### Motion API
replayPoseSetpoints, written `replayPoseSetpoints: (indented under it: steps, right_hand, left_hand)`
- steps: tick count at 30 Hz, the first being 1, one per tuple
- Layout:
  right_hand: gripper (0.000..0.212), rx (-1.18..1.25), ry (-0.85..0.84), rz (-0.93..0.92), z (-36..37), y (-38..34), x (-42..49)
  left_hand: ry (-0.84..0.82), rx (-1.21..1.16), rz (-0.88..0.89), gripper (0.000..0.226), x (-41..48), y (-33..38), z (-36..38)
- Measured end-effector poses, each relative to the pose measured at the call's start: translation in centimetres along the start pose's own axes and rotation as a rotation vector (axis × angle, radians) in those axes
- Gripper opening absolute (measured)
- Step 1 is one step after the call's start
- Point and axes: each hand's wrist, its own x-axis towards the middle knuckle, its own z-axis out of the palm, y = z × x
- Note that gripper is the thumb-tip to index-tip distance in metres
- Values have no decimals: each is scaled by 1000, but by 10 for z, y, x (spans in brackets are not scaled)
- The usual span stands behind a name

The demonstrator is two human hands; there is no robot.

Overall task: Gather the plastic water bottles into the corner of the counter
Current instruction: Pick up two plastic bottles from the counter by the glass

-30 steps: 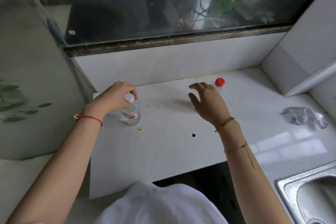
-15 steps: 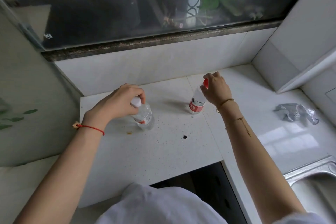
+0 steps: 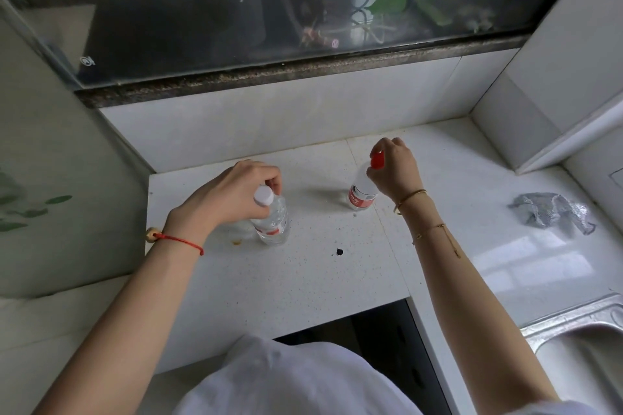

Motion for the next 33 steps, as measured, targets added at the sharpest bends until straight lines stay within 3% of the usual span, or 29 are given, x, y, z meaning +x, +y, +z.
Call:
replayPoseSetpoints:
  steps: [10, 20, 33]
  right_hand:
    - [26, 46, -35, -172, -2, -24, -61]
    - [29, 89, -222, -431, -6, -76, -130]
    - [31, 32, -501, -804, 27, -159, -205]
  left_hand:
    - [121, -29, -102, 32, -50, 0, 7]
    - [267, -46, -233, 31, -145, 12, 23]
    - [473, -103, -585, 27, -294, 33, 30]
